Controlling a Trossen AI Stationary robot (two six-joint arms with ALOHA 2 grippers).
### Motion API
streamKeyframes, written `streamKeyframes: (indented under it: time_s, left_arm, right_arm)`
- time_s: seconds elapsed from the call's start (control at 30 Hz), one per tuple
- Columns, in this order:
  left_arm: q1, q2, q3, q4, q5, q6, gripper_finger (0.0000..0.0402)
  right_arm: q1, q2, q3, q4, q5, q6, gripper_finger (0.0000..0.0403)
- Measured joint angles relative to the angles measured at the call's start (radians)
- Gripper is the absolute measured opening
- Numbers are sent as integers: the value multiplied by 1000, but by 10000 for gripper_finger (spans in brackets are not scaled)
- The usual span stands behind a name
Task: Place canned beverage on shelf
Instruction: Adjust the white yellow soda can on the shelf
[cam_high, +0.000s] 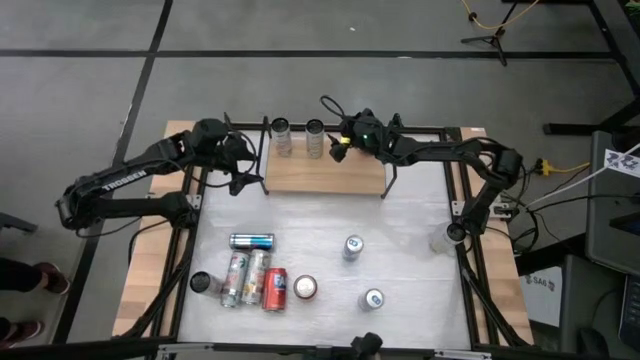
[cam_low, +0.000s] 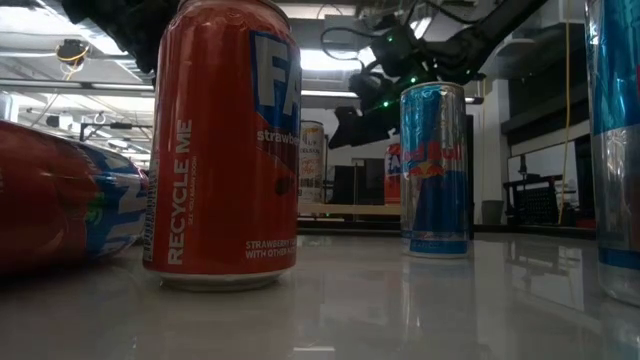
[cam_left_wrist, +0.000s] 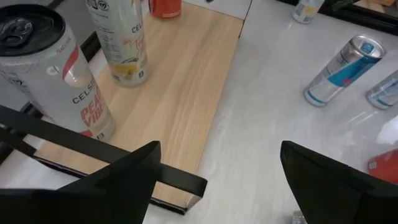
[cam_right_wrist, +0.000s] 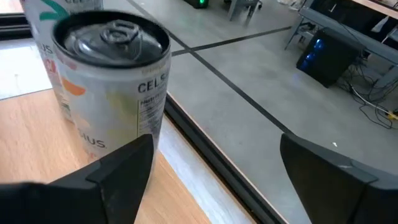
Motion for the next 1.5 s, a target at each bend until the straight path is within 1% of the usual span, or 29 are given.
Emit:
streamKeyframes:
  time_s: [0.33, 0.43, 0.67, 0.83, 0.93, 1.37, 1.5]
  left_arm:
    - [0, 0, 0, 35, 10, 0, 324]
    - [0, 0, 0, 37, 10, -1, 324]
    - [0, 0, 0, 41, 10, -1, 324]
    - [0, 0, 0, 41, 10, -1, 324]
    - [0, 0, 0, 41, 10, -1, 324]
    - [0, 0, 0, 41, 10, -2, 324]
    - [0, 0, 0, 41, 10, -2, 324]
  right_arm:
    - [2, 68, 0, 68, -9, 0, 346]
    - [2, 85, 0, 91, -26, 0, 346]
    - [3, 86, 0, 103, -39, 20, 346]
    - [3, 86, 0, 120, -87, 46, 346]
    - [3, 86, 0, 136, -92, 49, 346]
    - [3, 86, 0, 150, -93, 49, 346]
    - [3, 86, 0, 133, -40, 46, 346]
